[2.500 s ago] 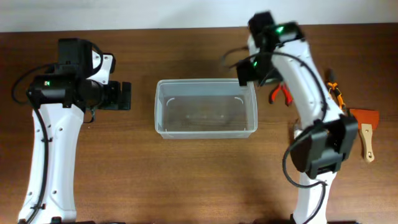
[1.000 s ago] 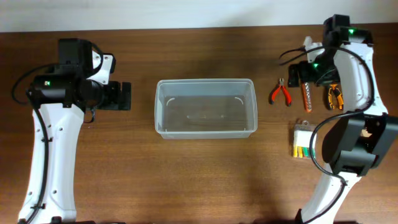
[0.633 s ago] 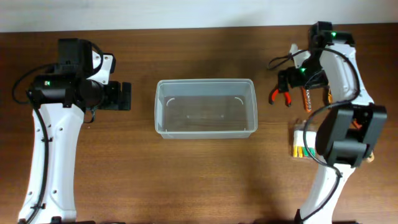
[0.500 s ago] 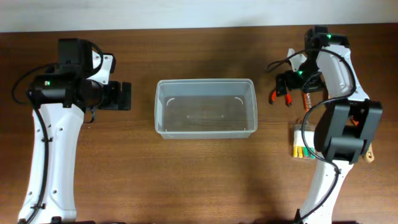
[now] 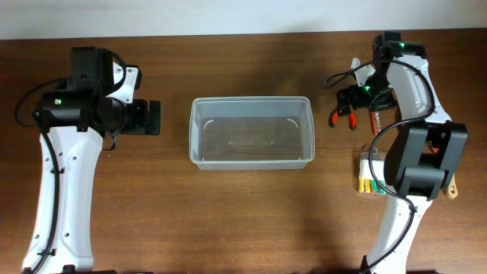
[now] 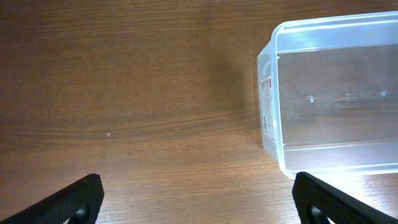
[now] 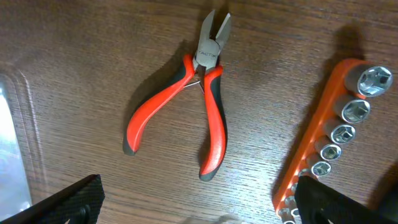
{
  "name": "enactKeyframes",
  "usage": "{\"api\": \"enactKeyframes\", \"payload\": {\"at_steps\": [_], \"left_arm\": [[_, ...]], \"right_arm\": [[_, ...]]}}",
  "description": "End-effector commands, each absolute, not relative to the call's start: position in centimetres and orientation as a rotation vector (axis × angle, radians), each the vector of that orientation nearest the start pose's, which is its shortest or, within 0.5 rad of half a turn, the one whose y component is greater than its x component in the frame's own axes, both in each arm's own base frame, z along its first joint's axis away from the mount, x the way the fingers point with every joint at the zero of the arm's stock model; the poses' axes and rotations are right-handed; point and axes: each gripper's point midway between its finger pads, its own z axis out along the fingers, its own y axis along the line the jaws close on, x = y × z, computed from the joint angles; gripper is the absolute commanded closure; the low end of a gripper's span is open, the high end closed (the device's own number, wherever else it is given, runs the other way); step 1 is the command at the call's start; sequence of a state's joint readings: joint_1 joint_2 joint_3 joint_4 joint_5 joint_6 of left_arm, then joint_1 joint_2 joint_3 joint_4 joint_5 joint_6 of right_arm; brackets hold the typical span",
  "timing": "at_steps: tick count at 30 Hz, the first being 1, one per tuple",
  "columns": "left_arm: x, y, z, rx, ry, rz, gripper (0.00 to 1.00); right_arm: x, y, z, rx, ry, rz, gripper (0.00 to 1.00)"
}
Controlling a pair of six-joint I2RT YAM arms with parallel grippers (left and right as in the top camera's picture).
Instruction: Pack container
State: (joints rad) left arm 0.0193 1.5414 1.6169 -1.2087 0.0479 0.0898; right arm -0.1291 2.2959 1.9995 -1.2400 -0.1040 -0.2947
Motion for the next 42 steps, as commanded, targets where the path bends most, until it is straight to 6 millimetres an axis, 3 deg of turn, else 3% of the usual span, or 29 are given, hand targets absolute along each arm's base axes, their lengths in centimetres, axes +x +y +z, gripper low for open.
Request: {"api": "enactKeyframes", "payload": {"at_steps": [1, 5, 13, 18, 21, 23, 26, 31, 38, 42], "left_arm": [[35.9, 0.0, 23.9, 0.107, 2.684, -0.024, 0.01], [35.9, 0.1, 23.9, 0.106, 2.684, -0.024, 0.01], [35.9, 0.0, 23.9, 0.107, 2.684, -0.024, 0.01], [35.9, 0.0, 23.9, 0.107, 2.684, -0.024, 0.01], [35.9, 0.1, 23.9, 0.106, 2.684, -0.024, 0.01], [35.9, 0.1, 23.9, 0.106, 2.684, -0.024, 0.01], [35.9, 0.0, 23.9, 0.107, 2.684, -0.024, 0.01], [35.9, 0.1, 23.9, 0.106, 2.684, -0.024, 0.01], [35.9, 0.1, 23.9, 0.106, 2.684, -0.024, 0.01], [35.9, 0.1, 23.9, 0.106, 2.684, -0.024, 0.01]], "right_arm": [[45.2, -3.8, 4.9, -0.217, 3.088, 0.157, 0.01], [45.1, -4.6, 4.8, -0.023, 3.109, 0.092, 0.01], [44.7, -4.5, 6.0, 0.089, 3.127, 0.099, 0.01], [45.0, -5.0, 10.7, 0.105, 3.092, 0.089, 0.01], [44.9, -6.9, 14.5, 0.135, 3.048, 0.056, 0.01], [44.6, -8.0, 15.6, 0.086, 3.035, 0.047, 0.01], [43.7, -9.5, 15.5, -0.029, 3.061, 0.046, 0.01], [44.1, -11.3, 15.2, 0.024, 3.034, 0.039, 0.01], [46.1, -10.1, 14.4, -0.066, 2.985, 0.047, 0.01], [47.1, -10.4, 13.7, -0.024, 2.964, 0.040, 0.01]]}}
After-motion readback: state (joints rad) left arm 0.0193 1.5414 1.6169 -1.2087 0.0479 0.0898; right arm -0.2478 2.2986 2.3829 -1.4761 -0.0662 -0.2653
